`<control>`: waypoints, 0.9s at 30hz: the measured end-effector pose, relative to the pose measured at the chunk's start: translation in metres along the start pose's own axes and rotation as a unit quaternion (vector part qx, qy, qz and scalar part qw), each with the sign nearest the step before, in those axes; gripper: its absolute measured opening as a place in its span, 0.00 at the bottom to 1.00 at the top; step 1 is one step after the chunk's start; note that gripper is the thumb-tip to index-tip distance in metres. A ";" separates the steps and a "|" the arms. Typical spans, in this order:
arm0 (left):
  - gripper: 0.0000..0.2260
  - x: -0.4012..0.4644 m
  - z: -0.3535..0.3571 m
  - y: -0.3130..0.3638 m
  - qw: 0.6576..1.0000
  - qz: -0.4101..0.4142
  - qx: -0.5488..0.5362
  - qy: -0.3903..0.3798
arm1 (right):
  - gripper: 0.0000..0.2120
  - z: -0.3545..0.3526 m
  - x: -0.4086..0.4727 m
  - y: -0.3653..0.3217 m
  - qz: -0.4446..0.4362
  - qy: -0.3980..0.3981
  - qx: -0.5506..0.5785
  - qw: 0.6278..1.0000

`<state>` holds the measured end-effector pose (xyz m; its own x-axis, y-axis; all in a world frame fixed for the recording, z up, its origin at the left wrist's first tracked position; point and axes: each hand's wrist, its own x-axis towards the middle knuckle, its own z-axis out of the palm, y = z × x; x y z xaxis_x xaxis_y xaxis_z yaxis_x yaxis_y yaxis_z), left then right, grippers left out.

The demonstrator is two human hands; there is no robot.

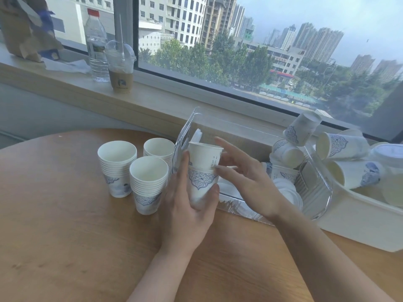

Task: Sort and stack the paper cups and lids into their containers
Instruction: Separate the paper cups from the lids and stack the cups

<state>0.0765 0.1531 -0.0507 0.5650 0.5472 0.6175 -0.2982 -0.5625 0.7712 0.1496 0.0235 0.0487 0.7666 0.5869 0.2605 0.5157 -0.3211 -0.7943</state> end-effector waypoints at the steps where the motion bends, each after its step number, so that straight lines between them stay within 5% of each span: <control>1: 0.37 0.000 0.000 0.001 1.000 -0.004 -0.001 0.001 | 0.23 0.001 -0.002 0.002 0.001 -0.005 -0.010 1.000; 11: 0.31 -0.005 -0.003 0.002 1.000 -0.012 0.014 0.025 | 0.15 -0.001 0.001 0.016 -0.021 -0.020 -0.071 0.997; 21: 0.31 -0.007 -0.006 0.005 0.998 -0.023 0.046 0.031 | 0.22 0.002 0.042 0.031 -0.016 -0.013 -0.248 0.969; 27: 0.32 -0.005 -0.008 0.010 0.998 -0.046 0.038 0.024 | 0.13 -0.008 0.044 0.040 0.001 0.113 -0.189 0.975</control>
<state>0.0640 0.1498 -0.0450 0.5493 0.6272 0.5522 -0.1855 -0.5528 0.8124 0.2070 0.0300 0.0327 0.8105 0.4209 0.4073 0.5855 -0.5988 -0.5464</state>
